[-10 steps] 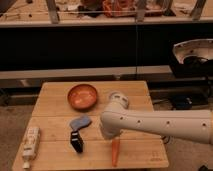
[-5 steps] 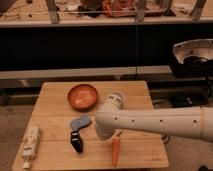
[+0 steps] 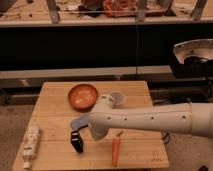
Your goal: Knock the eraser over
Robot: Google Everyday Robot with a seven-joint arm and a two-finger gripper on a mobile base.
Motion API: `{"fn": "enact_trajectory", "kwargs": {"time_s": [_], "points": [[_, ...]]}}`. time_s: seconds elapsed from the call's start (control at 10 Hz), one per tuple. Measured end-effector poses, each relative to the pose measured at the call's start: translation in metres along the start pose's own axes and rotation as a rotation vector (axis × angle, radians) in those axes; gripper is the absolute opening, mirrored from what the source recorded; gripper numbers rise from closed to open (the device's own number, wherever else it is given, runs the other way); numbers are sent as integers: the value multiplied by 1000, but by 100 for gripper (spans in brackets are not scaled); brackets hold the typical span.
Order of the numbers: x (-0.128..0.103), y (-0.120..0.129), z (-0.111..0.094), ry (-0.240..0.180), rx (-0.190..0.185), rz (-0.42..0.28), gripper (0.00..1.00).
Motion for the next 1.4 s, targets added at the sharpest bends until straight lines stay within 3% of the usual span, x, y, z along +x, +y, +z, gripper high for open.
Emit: {"fn": "enact_trajectory", "kwargs": {"time_s": [1.4], "points": [[-52, -38, 11, -55, 12, -113, 0]]}}
